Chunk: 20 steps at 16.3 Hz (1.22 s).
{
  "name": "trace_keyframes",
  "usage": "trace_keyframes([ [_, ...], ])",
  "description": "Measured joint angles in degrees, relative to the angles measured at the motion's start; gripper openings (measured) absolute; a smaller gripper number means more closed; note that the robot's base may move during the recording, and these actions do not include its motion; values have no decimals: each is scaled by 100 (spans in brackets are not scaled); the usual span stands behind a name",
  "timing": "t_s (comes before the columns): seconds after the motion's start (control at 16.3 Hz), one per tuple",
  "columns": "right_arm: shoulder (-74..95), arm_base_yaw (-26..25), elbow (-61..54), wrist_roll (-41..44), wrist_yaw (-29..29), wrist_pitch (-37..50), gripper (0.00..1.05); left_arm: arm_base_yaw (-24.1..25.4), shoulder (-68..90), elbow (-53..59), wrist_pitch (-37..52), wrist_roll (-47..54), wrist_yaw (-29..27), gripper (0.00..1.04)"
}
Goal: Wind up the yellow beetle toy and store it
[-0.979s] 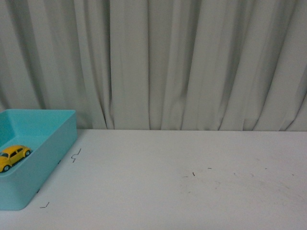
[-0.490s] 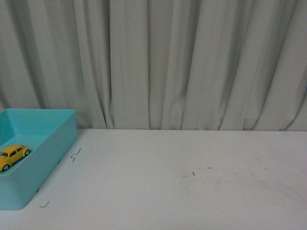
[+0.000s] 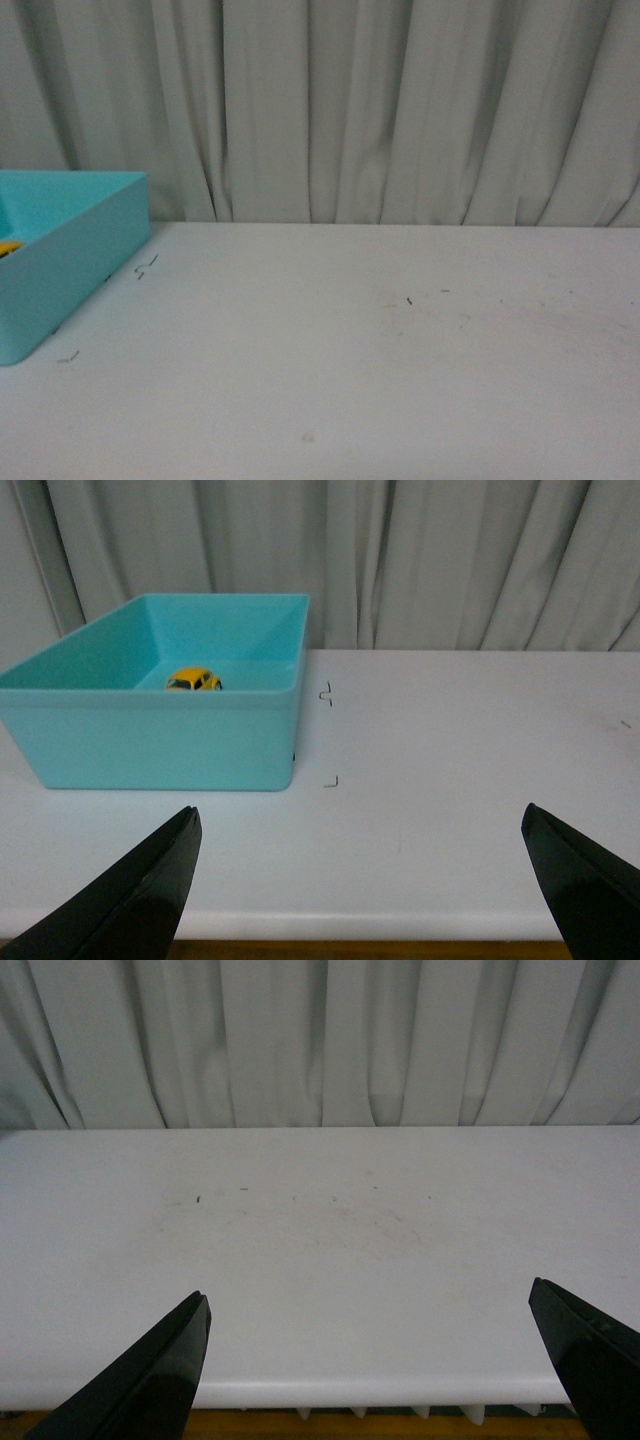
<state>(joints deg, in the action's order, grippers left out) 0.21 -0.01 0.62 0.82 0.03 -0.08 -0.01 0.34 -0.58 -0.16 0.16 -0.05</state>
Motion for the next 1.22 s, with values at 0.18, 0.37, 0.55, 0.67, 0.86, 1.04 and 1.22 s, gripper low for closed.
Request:
trace_keyframes([
  [0.18,0,0,0,-2,-4,-11,98,0,0,0,-4,-2,0,98],
  [0.37,-2,0,0,-2,-2,-9,98,0,0,0,-4,0,2,98],
  [0.55,-2,0,0,-2,-2,-7,98,0,0,0,0,0,0,98],
  [0.67,-2,0,0,-2,-2,-4,98,0,0,0,-4,0,0,98],
  [0.86,0,0,0,-2,-2,-11,98,0,0,0,-2,0,2,98],
  [1.04,-2,0,0,-11,0,-9,98,0,0,2,0,-2,2,98],
  [1.22,0,0,0,-20,0,-35,98,0,0,0,-26,0,-2,98],
])
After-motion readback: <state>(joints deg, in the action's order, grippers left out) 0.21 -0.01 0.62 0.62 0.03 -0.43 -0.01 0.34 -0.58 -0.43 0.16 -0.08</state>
